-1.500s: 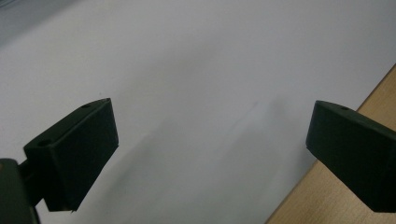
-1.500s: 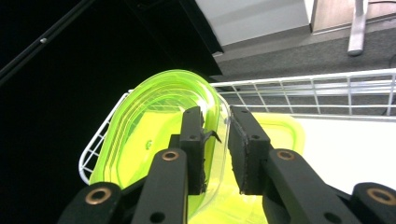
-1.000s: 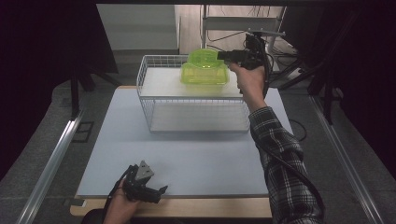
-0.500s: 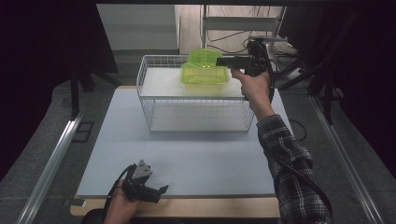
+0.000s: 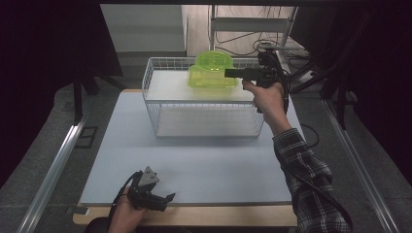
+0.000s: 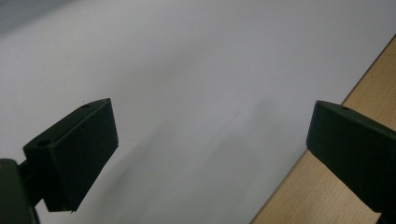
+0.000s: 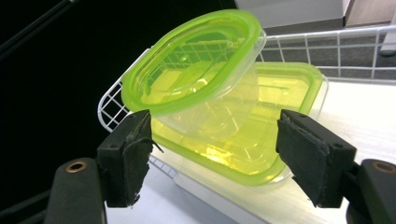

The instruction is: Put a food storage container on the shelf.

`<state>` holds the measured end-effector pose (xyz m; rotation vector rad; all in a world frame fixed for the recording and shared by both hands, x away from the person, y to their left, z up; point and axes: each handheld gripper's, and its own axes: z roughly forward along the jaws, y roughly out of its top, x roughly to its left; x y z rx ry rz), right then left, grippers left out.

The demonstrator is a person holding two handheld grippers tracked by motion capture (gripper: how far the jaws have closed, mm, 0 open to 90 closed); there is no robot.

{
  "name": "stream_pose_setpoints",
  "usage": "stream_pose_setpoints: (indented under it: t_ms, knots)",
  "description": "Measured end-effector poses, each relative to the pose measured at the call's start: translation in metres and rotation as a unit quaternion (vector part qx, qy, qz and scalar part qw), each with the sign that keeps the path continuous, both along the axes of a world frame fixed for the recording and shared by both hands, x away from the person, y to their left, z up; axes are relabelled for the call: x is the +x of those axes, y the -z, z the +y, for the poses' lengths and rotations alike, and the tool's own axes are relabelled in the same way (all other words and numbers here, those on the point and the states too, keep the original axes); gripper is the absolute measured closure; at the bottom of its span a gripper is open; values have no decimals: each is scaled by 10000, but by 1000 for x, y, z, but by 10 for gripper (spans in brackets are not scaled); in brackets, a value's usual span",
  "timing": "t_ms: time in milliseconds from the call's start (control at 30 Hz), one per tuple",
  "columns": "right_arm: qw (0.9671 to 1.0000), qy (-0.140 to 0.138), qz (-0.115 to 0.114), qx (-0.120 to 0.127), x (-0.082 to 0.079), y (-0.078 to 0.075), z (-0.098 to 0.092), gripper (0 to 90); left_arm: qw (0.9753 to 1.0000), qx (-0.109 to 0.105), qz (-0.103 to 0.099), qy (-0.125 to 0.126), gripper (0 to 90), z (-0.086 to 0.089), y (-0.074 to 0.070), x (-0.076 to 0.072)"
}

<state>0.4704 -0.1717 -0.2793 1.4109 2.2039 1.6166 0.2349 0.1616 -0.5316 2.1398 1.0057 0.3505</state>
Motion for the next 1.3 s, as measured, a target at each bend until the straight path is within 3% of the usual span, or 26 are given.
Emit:
stream_pose_setpoints:
  t_ms: [767, 1300]
  knots:
    - [9991, -372, -151, -127, -22, 20, -3, 166, 10000, 34, -45, 14, 14, 0, 0, 0]
    - [9969, -605, -286, -419, -37, 43, -6, 120, 9999, 98, -40, 22, 14, -1, 1, 0]
